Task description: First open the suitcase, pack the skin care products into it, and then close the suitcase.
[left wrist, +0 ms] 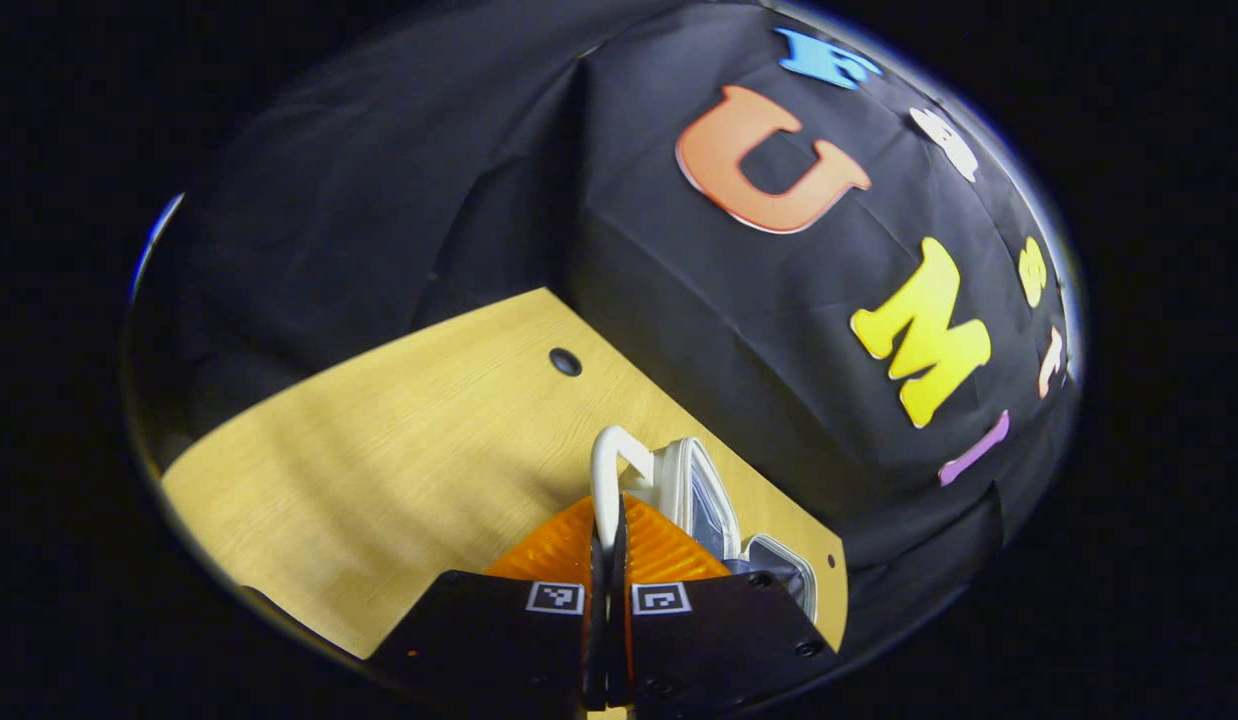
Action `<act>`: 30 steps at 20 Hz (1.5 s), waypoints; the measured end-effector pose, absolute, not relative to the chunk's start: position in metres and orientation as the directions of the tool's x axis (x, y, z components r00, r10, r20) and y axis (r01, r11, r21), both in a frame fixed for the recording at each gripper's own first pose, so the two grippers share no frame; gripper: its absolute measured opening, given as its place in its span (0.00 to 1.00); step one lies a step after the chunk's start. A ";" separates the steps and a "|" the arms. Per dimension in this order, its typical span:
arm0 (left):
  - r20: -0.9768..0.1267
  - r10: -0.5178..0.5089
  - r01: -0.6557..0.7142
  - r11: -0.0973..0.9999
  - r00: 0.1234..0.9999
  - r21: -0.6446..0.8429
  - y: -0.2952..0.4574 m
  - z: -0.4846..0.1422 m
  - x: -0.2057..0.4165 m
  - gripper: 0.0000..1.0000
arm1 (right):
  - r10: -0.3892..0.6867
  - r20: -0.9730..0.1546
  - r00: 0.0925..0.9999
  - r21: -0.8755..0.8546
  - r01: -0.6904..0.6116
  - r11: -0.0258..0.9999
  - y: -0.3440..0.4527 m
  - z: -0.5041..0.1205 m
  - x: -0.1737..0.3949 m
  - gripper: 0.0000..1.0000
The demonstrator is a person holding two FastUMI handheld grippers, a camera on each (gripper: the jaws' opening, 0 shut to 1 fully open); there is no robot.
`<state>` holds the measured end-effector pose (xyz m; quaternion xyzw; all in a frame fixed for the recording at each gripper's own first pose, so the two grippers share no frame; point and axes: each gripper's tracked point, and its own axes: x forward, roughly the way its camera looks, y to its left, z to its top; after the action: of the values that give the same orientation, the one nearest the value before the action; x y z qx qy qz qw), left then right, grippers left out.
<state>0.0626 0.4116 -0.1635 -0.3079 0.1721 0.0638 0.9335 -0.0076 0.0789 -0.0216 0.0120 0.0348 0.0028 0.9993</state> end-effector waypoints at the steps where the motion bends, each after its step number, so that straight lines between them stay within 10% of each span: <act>1: -0.340 0.031 -0.212 0.833 0.940 -0.511 0.405 -0.149 0.065 0.04 | 0.016 -0.067 0.998 0.026 -0.014 1.000 0.073 -0.021 -0.010 0.80; 17: -0.204 0.072 -0.107 0.980 0.976 -0.167 0.235 -0.033 0.058 0.03 | 0.113 -0.037 0.993 -0.003 -0.113 0.994 -0.006 -0.017 -0.016 0.77; 30: -0.310 -0.050 0.037 0.998 0.950 -0.048 0.059 -0.082 0.053 0.04 | 0.180 -0.089 0.980 0.016 -0.179 0.984 -0.024 -0.025 -0.019 0.79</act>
<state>0.0535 0.0588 -0.0825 -0.0210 0.1573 -0.0219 0.9871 -0.0185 -0.0237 -0.0246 0.0037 0.0452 0.0903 0.9949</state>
